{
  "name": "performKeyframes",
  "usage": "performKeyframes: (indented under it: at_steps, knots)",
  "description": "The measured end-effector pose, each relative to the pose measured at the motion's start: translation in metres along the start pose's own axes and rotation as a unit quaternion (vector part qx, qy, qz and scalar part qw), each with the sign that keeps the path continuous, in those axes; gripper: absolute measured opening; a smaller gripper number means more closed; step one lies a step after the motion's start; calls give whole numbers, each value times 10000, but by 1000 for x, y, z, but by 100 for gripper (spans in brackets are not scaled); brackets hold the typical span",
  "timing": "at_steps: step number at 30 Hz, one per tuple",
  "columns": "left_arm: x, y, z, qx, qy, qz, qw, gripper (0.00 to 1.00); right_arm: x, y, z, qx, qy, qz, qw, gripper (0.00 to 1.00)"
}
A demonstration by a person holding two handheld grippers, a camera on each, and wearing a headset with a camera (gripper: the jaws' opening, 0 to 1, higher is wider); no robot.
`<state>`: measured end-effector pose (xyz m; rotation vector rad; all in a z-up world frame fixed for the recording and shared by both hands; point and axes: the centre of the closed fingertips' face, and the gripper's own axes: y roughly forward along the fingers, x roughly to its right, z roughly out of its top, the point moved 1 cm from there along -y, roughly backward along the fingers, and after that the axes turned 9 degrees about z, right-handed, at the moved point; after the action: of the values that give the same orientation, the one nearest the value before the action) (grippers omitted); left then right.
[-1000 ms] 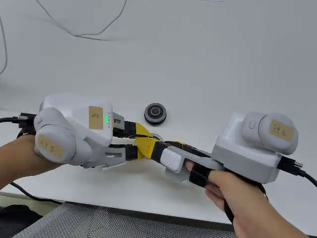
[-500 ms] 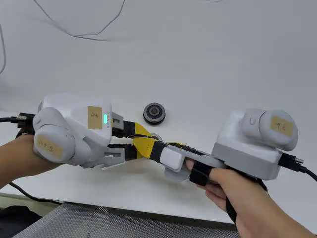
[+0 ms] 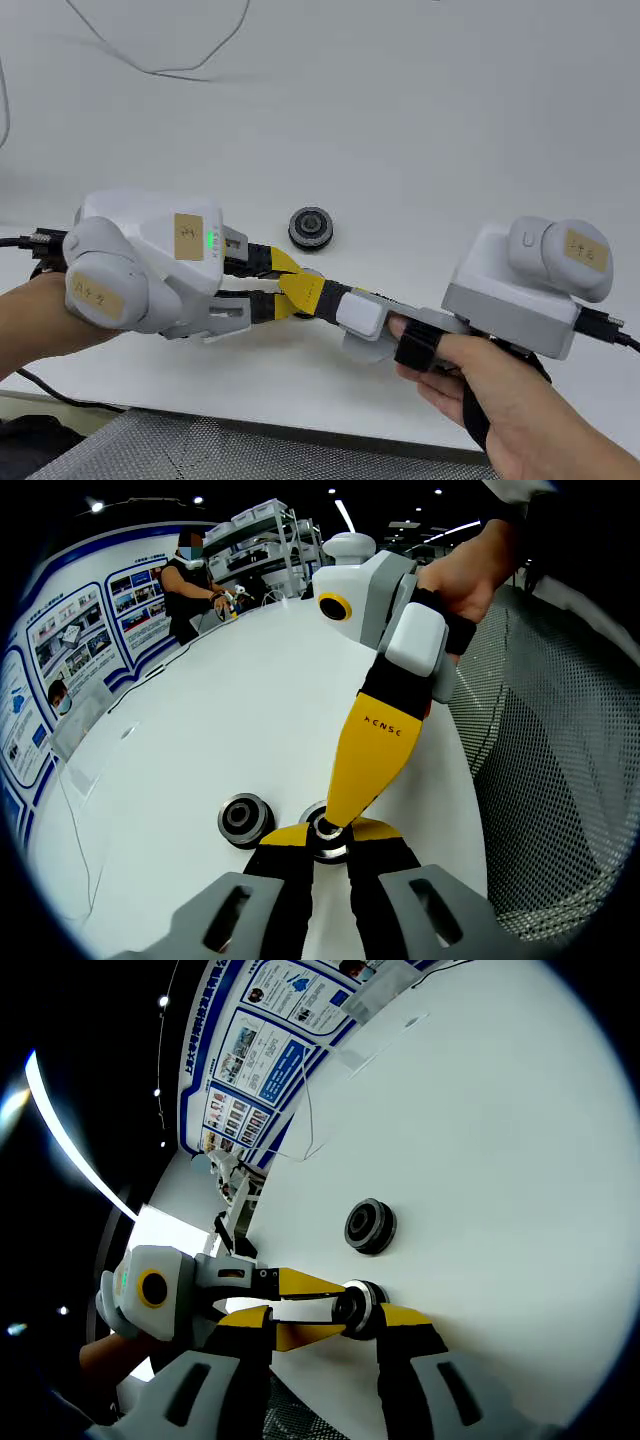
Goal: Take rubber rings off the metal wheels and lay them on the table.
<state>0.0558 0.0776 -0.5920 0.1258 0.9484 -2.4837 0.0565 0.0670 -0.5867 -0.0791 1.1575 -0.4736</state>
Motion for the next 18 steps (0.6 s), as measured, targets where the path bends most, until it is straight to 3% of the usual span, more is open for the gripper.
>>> performKeyframes:
  at_steps: [9, 18]
  knots:
    - [0, 0, -1, -4, 5, 1, 10000, 12, -1, 1, 2, 41, -223, -103, 9997, 48]
    - [-1, 1, -2, -7, 14, -5, 10000, 12, -3, 2, 0, 19, -139, -43, 9999, 50]
